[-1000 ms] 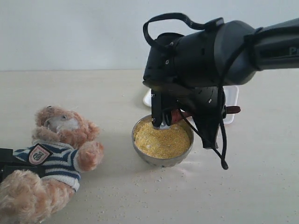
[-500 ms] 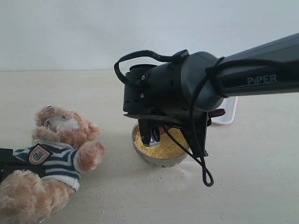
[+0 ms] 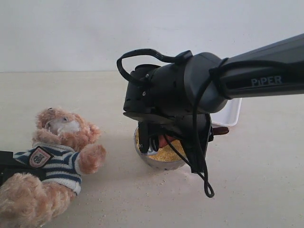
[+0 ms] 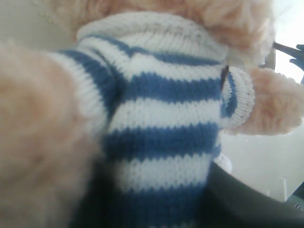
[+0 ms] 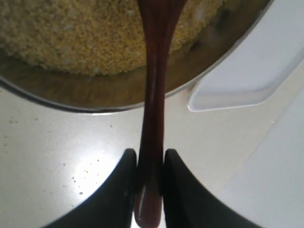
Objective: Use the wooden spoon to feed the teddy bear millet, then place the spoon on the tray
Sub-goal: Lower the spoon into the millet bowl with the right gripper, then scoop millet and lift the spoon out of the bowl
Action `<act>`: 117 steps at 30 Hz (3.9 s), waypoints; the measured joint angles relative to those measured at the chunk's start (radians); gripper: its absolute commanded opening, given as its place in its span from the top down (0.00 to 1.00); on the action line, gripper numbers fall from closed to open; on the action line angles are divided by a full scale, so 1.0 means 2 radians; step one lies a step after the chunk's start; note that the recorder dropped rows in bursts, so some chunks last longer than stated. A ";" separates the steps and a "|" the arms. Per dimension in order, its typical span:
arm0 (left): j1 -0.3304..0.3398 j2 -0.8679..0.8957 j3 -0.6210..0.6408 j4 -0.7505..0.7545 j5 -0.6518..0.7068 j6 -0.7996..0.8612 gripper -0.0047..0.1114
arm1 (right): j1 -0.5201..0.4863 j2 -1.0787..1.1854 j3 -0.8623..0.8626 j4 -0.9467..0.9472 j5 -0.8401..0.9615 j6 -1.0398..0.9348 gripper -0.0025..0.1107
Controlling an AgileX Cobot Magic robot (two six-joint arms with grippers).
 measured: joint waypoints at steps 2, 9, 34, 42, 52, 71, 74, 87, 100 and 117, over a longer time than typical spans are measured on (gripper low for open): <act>0.000 0.000 0.000 0.000 0.000 0.000 0.92 | 0.000 0.000 0.000 0.010 0.000 0.000 0.98; 0.000 0.000 0.000 0.000 0.000 0.000 0.92 | 0.000 0.000 0.000 0.025 0.000 -0.002 0.98; 0.000 0.000 0.000 0.000 0.000 0.000 0.92 | 0.000 0.000 0.000 0.059 0.000 -0.022 0.98; 0.000 0.000 0.000 0.000 0.000 0.000 0.92 | 0.000 0.000 0.000 0.061 0.000 -0.028 0.98; 0.000 0.000 0.000 0.000 0.000 0.000 0.92 | 0.000 -0.017 0.000 0.089 0.001 -0.043 0.98; 0.000 0.000 0.000 0.000 0.000 0.000 0.92 | -0.042 -0.017 -0.034 0.156 0.001 -0.057 0.98; 0.000 0.000 0.000 0.000 0.000 0.000 0.92 | -0.060 -0.017 -0.045 0.191 0.001 -0.066 0.98; 0.000 0.000 0.000 0.000 0.000 0.000 0.92 | -0.093 -0.017 -0.051 0.243 0.000 -0.064 0.98; 0.000 0.000 0.000 0.000 0.000 0.000 0.92 | -0.110 -0.024 -0.051 0.280 0.000 -0.059 0.98; 0.000 0.000 0.000 0.000 0.000 0.000 0.92 | -0.145 -0.050 -0.051 0.346 0.001 -0.067 0.98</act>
